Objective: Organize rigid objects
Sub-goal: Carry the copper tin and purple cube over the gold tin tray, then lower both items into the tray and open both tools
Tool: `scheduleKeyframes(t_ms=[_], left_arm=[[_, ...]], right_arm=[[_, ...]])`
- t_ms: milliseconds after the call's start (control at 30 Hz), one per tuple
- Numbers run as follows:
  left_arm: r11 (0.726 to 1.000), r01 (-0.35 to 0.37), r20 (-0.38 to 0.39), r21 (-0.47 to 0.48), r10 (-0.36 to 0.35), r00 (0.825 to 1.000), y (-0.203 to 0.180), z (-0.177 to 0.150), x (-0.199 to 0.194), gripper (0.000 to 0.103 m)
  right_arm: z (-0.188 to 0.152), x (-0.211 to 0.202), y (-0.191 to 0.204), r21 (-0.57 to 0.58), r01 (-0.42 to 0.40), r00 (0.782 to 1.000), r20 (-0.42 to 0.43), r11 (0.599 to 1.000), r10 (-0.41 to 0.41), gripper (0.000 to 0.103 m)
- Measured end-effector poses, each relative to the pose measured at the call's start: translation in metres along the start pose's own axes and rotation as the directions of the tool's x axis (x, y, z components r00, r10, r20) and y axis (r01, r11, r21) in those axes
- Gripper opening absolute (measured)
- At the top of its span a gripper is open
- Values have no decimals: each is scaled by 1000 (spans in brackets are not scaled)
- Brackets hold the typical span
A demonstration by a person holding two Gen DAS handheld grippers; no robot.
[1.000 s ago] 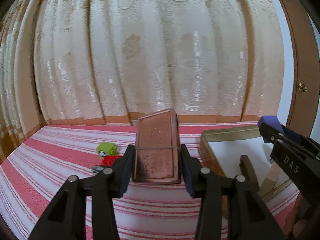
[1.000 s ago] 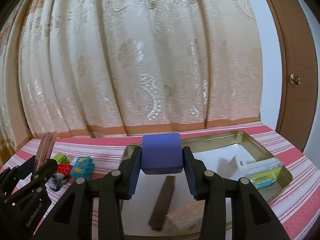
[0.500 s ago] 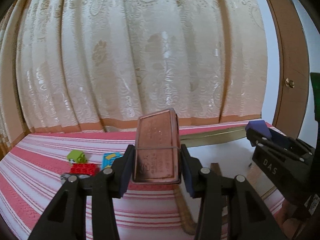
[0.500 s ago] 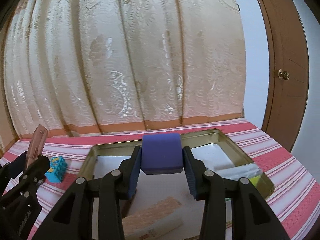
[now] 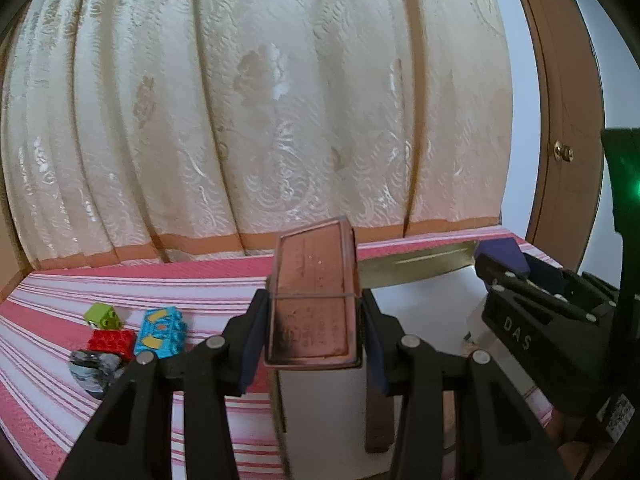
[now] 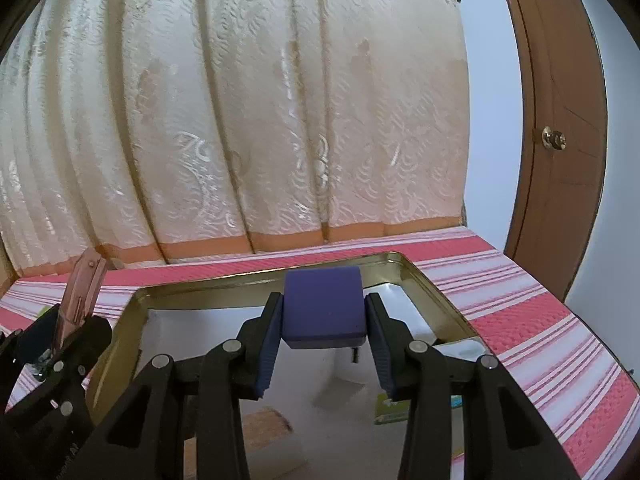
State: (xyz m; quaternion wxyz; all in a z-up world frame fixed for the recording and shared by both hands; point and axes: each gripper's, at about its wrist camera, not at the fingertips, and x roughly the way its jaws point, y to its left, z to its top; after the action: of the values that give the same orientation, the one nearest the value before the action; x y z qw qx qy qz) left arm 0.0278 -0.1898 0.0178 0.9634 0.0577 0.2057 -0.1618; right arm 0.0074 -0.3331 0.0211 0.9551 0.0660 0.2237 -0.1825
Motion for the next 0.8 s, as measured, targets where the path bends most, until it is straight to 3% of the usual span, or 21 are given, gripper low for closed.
scheduleKeyframes(t_ms=[233, 800], left_arm=[[1000, 10, -37, 15, -9, 999, -14, -1, 12, 43], [1000, -9, -101, 22, 11, 995, -15, -1, 27, 44]], right_arm=[[0, 12, -9, 17, 28, 999, -46, 999, -27, 43], [0, 14, -5, 10, 16, 999, -46, 1000, -16, 43]])
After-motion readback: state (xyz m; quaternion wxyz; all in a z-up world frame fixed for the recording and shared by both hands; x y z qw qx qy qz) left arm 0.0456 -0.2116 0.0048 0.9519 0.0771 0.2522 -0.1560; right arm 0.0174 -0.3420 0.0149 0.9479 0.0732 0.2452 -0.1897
